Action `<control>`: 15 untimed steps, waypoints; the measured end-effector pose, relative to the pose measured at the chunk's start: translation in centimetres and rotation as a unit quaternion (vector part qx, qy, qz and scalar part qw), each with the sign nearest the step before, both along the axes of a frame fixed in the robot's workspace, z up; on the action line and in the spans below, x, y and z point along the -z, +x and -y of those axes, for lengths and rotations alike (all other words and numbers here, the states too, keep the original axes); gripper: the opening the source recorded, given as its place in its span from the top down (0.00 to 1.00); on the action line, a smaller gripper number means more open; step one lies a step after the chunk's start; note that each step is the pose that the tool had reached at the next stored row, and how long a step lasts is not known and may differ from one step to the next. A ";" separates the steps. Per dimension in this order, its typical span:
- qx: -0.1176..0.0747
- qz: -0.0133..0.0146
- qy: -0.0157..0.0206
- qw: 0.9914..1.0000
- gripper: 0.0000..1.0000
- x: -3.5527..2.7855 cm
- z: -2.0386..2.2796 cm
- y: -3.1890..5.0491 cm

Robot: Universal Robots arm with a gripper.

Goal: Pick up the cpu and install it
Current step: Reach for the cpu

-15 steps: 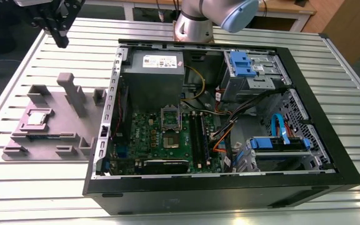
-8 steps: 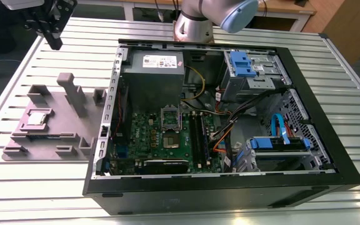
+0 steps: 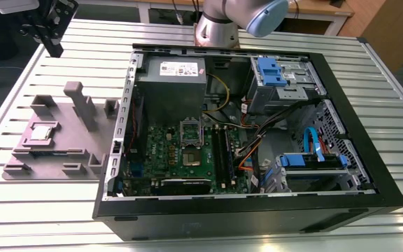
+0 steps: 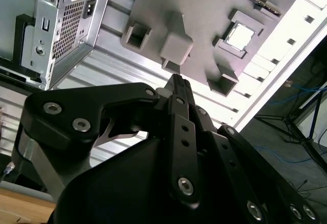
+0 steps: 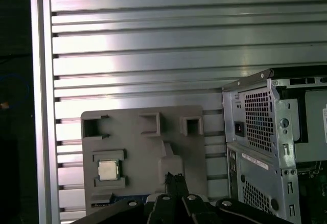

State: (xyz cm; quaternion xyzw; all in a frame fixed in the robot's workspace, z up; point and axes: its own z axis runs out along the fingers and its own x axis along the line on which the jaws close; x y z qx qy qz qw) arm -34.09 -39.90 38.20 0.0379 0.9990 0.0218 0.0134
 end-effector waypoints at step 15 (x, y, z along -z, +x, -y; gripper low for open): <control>0.000 0.000 0.000 1.000 0.89 0.32 0.09 -0.31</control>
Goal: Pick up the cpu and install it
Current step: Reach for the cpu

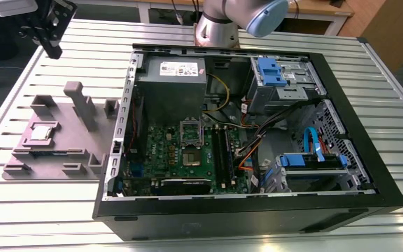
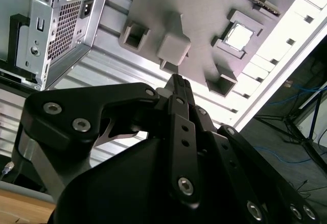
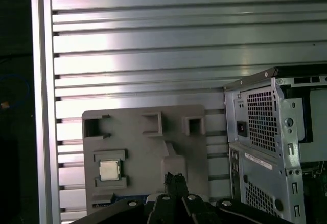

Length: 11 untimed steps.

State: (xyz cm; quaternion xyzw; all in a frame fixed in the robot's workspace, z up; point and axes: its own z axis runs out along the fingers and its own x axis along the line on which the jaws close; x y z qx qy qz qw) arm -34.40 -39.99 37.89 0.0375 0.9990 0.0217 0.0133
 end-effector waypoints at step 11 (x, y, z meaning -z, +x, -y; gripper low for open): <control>-0.001 0.000 0.000 1.000 0.89 0.59 0.29 -1.34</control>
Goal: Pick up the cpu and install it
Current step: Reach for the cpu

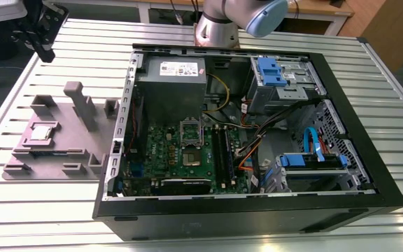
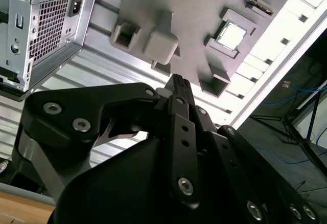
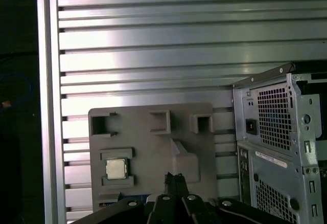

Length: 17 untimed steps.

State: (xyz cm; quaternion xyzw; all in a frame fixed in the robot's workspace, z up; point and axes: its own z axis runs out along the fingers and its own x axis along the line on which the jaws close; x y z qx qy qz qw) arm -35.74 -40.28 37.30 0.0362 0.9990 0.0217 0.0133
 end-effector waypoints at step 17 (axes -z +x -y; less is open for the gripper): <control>-0.001 0.000 0.000 1.000 0.89 1.55 0.43 -2.41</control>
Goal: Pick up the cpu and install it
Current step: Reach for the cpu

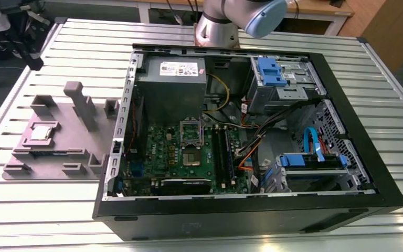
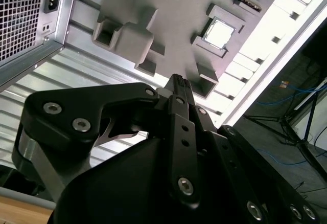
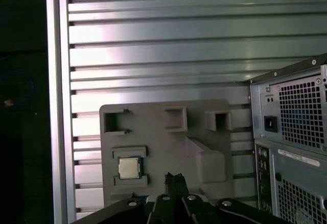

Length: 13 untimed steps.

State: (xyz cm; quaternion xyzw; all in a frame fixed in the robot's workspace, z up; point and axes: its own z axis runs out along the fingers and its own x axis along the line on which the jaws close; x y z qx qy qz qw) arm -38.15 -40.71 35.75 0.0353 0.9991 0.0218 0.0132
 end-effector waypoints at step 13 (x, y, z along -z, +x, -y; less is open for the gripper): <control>-0.001 0.000 0.000 1.000 0.89 1.25 0.15 -1.14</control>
